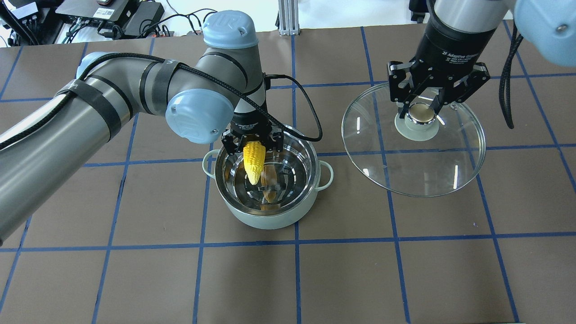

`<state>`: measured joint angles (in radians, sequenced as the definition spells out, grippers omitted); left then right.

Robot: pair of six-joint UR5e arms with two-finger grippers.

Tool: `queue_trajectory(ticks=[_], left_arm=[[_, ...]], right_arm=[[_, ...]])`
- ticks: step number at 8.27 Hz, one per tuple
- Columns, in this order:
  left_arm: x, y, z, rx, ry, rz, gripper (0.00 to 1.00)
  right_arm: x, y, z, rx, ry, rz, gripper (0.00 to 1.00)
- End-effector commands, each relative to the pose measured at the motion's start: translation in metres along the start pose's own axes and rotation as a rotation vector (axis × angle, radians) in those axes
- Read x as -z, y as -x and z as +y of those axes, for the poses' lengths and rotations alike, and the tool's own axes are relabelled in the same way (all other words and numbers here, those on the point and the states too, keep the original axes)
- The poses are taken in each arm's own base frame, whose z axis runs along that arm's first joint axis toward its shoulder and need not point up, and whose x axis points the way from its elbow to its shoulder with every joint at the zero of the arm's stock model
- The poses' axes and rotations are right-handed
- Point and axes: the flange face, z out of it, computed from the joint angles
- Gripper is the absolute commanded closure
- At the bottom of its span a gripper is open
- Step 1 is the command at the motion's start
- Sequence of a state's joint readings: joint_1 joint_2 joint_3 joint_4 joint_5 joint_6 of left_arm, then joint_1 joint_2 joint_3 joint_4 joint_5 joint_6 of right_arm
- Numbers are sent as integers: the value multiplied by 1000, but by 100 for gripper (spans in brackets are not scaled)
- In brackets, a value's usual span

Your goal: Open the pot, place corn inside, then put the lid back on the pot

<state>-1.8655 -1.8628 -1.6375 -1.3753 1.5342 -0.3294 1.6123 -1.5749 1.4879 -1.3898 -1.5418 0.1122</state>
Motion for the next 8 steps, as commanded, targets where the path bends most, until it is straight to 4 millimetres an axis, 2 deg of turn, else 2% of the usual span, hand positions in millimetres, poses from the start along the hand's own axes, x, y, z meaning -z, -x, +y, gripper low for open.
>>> queue_trajectory(ticks=[1,3,4,5,6,8], left_arm=[[-19,-10,-8,-13,2,-4,95],[-32,-12,-3,-16,26,-14,91],[-34,-11,-2,-12,28,-17,63],[-33,-11,-2,-4,25,-16,24],[-32,-11,-2,46,22,-20,0],[-27,-11,-2,72,13,-18,0]], right_arm=[[0,0,0,0,0,0,93],[0,1,1,2,1,0,94],[0,1,1,0,1,2,95],[0,0,1,2,1,3,95],[0,0,1,2,1,3,95],[-1,0,1,0,2,3,95]])
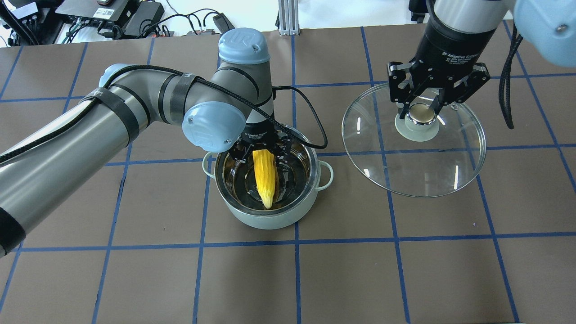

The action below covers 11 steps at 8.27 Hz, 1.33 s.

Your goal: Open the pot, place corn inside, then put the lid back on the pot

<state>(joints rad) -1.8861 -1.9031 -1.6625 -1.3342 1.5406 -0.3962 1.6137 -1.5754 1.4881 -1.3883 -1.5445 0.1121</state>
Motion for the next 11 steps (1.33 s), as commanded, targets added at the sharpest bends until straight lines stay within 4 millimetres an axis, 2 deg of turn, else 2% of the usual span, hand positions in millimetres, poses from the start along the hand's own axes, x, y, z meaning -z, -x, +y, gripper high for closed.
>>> queue_trajectory(ticks=[1,2,4,6,7,8,10,11], left_arm=[[9,3,2,23,-7,1,0],[22,8,3,22,-27,11,0],[64,23,0,-85,-55,20,0],[120,65,-22,-137,-85,-26,0],[136,82,-28,-145,-90,-27,0],[144,104,-34,-182,-76,-31,0],[176,171,-26,-94,-88,-18,0],[184,201,-29,-53,-95,-12,0]], right_arm=[[0,0,0,-1,-2,0,95],[0,0,0,-1,-2,0,95],[0,1,0,0,-2,0,95],[-2,3,-1,0,2,-2,96],[-4,4,0,3,9,-1,99],[-6,15,4,18,13,-3,100],[-21,68,18,22,23,15,100],[-40,110,14,10,-4,14,100]])
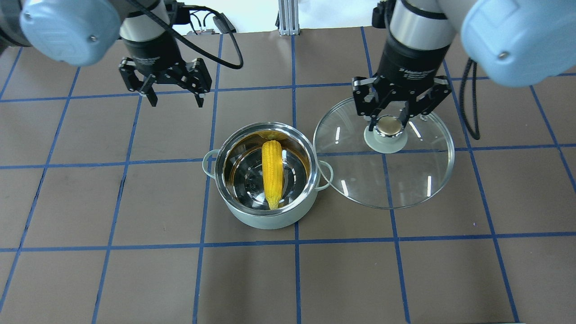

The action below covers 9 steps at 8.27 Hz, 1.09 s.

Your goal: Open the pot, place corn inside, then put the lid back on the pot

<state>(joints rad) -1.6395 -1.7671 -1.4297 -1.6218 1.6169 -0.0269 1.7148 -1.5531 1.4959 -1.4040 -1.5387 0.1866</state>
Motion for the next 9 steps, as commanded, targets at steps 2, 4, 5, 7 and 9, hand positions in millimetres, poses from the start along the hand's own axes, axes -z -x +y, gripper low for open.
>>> queue_trajectory(ticks=[2,4,5,7,9], left_arm=[[21,71,5,67,-14,4,0],[22,71,5,7,-23,3,0],[20,71,4,7,-23,3,0],[24,73,4,11,-38,3,0],[23,73,3,10,-41,1,0]], right_arm=[[-70,141,-13,-91,-86,-17,100],[-110,185,-26,-141,-115,-43,100],[-130,200,-27,-130,-103,-33,100],[-137,209,-29,-156,-108,-55,100],[-145,223,-23,-156,-115,-62,100]])
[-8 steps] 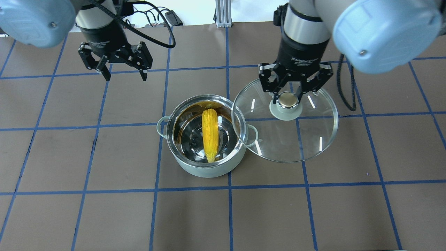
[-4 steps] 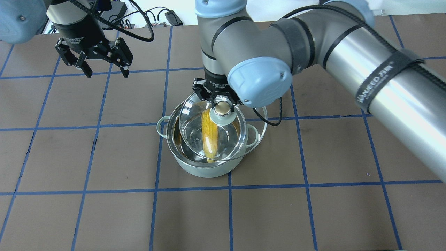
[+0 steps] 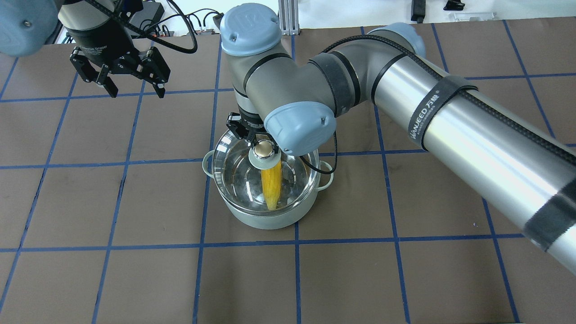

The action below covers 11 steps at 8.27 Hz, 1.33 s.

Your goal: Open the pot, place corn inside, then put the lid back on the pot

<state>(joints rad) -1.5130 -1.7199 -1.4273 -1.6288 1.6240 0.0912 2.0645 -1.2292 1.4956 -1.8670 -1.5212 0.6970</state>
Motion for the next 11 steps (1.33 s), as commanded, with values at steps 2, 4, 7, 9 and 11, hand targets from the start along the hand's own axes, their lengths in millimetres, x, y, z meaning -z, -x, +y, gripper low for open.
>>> queue_trajectory(ticks=[2,4,7,9,11], left_arm=[[1,0,-1,0,-7,-1,0],[0,0,0,2,-5,-1,0],[-1,0,-2,2,-22,-3,0],[-2,0,-2,2,-21,-2,0],[1,-1,-2,2,-37,-4,0]], right_arm=[[-10,11,5,10,-6,0,99],[-11,10,6,15,-4,9,99],[-17,8,7,15,6,19,99],[-16,7,8,19,5,18,99],[-16,6,7,31,-4,29,99]])
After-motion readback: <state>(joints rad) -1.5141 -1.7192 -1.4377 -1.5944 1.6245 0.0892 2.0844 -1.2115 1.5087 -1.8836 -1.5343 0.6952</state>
